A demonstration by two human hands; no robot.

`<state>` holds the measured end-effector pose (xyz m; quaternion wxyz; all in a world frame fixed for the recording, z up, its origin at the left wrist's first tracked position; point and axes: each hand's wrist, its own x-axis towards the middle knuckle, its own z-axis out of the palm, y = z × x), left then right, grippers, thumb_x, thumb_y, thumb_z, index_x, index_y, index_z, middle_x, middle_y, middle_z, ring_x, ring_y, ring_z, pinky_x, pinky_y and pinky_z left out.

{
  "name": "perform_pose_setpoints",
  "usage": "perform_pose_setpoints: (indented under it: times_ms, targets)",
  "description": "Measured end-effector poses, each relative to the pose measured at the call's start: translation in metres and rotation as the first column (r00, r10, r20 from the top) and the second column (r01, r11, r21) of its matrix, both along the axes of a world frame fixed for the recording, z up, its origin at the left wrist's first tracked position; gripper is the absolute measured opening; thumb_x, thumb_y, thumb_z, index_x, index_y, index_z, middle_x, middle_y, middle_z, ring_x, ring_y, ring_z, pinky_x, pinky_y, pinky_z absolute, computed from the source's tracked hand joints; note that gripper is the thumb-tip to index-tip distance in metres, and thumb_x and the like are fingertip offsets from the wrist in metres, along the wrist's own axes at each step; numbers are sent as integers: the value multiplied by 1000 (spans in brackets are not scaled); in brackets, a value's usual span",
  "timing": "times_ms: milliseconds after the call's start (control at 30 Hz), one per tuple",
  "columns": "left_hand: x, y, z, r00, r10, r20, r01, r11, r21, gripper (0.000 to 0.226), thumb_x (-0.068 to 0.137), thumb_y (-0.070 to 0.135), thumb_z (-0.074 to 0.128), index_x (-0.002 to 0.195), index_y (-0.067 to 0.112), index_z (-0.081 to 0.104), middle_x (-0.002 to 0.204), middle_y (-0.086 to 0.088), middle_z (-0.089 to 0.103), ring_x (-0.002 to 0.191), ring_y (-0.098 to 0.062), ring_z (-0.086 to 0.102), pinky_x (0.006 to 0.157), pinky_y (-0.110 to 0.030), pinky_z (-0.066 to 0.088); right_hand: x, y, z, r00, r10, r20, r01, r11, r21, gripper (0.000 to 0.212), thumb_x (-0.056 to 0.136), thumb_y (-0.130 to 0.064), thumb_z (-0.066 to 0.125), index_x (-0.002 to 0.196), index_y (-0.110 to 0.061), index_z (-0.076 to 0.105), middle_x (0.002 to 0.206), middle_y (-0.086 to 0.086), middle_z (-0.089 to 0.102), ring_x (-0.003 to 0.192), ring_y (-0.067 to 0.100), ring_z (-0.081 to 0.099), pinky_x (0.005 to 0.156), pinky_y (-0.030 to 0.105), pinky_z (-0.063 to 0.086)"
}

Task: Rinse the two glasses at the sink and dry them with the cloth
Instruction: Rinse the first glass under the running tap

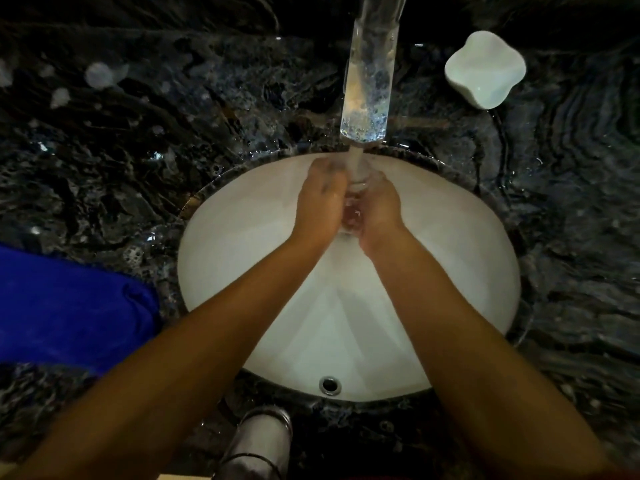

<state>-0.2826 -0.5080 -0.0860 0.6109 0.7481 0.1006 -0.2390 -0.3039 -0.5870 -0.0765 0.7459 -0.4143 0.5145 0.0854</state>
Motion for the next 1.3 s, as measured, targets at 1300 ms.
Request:
perform_pose_setpoints:
  times_ms: [1300]
  targets:
    - [-7, -1, 17, 990, -50, 134, 41, 997, 63, 17, 104, 43, 47, 103, 31, 59, 106, 1, 70, 99, -14, 67, 91, -38, 55, 6, -28, 24, 805, 592, -39, -589, 791, -163, 64, 100, -69, 41, 116, -16, 72, 106, 14, 77, 80, 30, 76, 72, 44, 66]
